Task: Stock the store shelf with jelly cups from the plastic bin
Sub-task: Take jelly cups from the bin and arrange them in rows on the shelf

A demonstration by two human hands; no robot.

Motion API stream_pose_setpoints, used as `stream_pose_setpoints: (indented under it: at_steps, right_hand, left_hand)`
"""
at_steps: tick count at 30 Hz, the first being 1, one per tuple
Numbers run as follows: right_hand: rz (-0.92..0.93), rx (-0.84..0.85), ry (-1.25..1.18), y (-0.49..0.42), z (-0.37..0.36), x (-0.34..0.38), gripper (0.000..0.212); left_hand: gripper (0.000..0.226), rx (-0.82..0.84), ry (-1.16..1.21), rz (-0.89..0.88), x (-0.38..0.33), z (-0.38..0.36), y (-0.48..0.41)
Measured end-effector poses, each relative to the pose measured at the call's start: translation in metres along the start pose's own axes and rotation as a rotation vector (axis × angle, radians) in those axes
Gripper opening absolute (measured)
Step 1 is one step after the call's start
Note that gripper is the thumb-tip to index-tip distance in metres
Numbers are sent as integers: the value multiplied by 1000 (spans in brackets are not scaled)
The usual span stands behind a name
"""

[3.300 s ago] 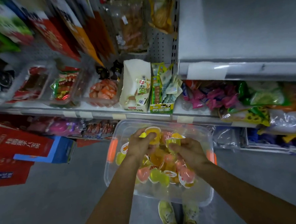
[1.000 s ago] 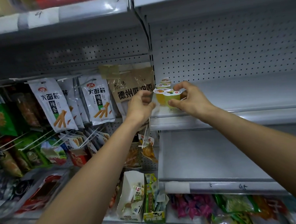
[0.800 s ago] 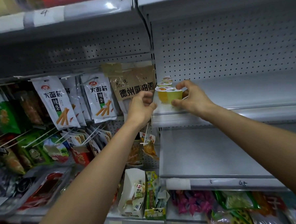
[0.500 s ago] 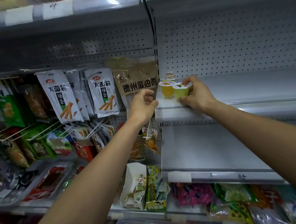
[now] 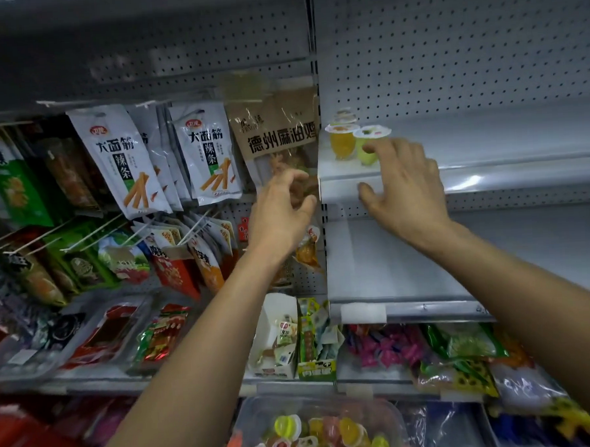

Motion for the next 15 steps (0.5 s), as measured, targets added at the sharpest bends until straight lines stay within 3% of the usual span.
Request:
stream_pose_setpoints:
  at_steps: [3, 7, 12, 15]
  right_hand:
    - [40, -26, 26, 34, -14, 10, 49]
    - [98, 60, -19, 80, -41, 14, 43]
    - [103, 431, -63, 153, -100, 8, 33]
    - [36, 692, -110, 200, -145, -1, 31]
  left_hand:
    - [32, 38, -41, -11, 18, -8, 28]
    - [32, 83, -47, 43, 48, -22, 69]
    - [29, 313, -87, 173, 117, -55, 159]
    - [27, 448, -51, 365, 166, -85, 216]
Point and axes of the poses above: each hand's wrist, its own y-axis away from the middle knuckle, its own z-axis out of the back of the hand, x = y × z, the point moved 2 cm from there along -y, towards the middle knuckle, and after that the axes turned 3 degrees about x, right-handed, at the moved point
